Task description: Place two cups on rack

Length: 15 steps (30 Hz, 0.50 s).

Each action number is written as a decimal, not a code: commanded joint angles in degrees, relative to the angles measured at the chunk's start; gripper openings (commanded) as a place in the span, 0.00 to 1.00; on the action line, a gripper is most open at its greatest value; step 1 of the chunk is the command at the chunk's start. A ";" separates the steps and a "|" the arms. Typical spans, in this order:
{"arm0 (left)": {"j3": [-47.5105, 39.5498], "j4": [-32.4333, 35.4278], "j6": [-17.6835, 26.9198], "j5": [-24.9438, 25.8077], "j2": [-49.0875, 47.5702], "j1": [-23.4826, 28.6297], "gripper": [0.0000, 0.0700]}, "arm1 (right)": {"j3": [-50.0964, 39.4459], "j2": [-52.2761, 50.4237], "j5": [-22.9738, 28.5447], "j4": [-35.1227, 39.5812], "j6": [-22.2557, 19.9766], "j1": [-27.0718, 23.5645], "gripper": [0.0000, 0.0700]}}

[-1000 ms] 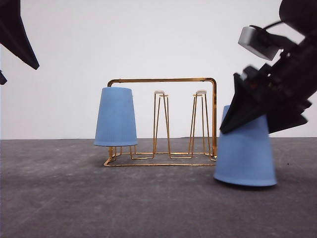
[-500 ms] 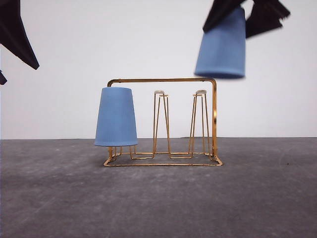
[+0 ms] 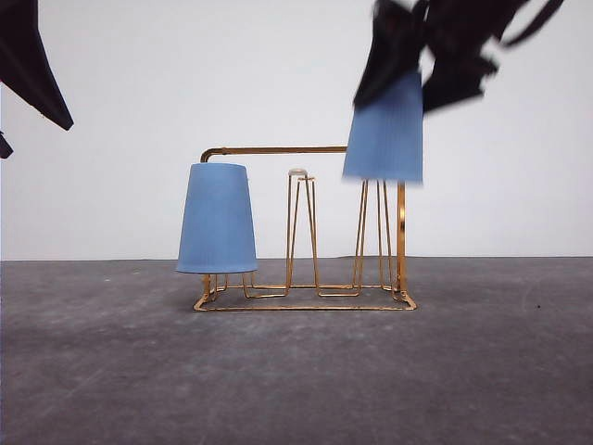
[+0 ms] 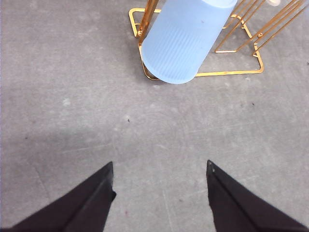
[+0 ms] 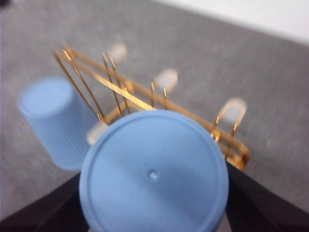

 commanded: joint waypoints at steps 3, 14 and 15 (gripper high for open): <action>0.72 0.42 -0.20 -0.09 0.37 -0.22 0.50 | 0.98 5.30 0.01 0.57 -1.16 0.31 0.48; 0.72 0.34 -0.17 0.40 0.37 -0.22 0.50 | 1.31 9.05 -0.01 -3.69 0.16 0.26 0.76; 0.72 0.27 -0.17 0.58 0.37 -0.22 0.50 | 1.70 8.43 0.01 -5.13 0.62 0.13 0.76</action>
